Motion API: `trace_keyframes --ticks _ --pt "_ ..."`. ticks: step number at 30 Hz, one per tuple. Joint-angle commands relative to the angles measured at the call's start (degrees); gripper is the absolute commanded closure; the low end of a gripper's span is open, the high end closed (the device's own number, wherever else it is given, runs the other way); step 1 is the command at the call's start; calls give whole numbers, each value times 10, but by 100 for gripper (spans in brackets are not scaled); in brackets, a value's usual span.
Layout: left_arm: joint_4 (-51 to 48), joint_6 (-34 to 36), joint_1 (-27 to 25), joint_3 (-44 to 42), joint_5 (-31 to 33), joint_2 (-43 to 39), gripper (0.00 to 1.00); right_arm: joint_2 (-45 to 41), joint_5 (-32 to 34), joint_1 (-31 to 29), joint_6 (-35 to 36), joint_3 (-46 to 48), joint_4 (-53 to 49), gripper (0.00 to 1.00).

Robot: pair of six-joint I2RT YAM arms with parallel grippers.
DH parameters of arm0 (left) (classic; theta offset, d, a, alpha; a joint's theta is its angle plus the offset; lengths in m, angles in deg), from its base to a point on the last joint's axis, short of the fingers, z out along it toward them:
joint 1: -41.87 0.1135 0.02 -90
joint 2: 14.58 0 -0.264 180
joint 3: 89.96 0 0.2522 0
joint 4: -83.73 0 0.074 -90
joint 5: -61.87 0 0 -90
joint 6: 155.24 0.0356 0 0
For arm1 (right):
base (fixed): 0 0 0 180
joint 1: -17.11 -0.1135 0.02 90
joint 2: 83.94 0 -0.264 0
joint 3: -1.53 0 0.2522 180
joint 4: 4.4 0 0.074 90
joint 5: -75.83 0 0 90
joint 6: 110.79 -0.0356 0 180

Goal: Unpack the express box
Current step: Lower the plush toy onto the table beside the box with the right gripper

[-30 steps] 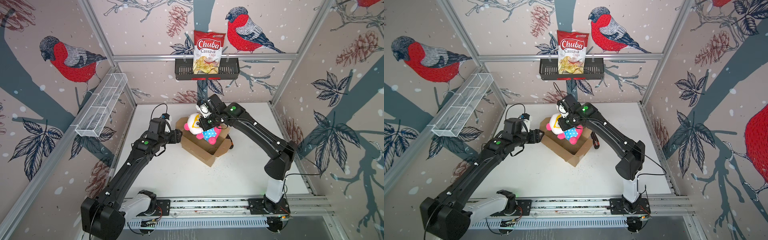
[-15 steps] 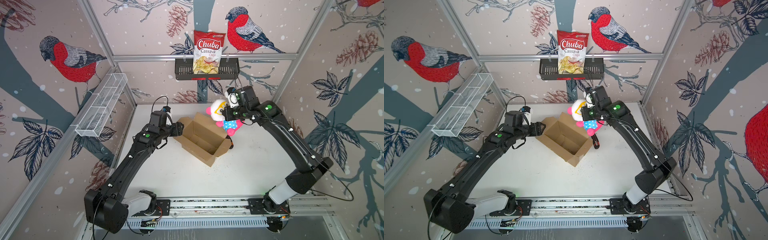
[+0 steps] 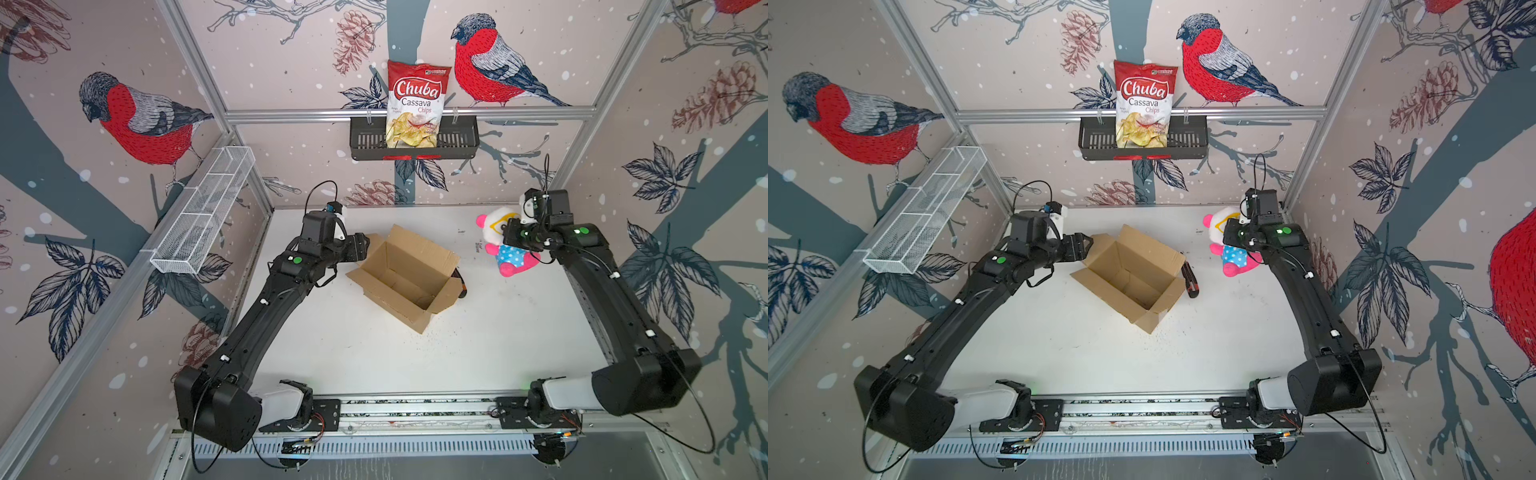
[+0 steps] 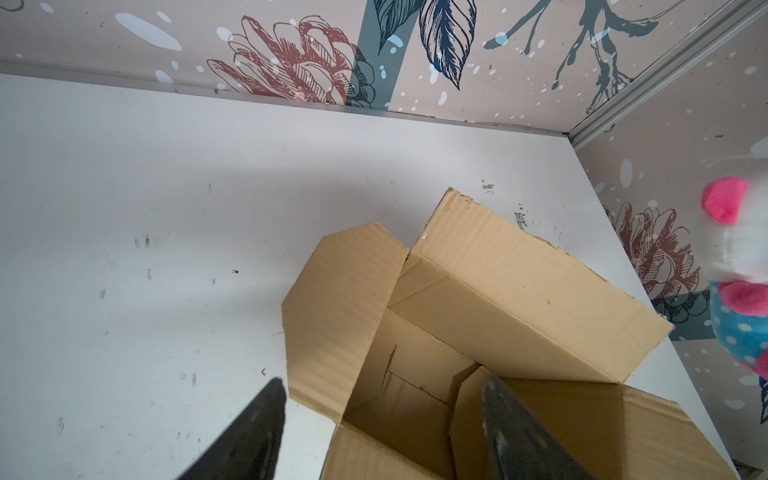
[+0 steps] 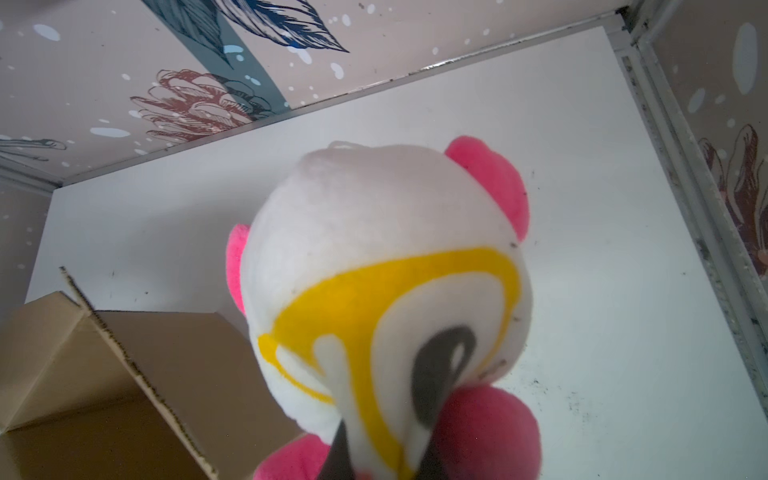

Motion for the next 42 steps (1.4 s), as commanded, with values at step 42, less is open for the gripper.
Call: trace_keyframes --ticks 42 --pt "-11 -15 1 2 45 19 26 208 -60 110 29 110 211 96"
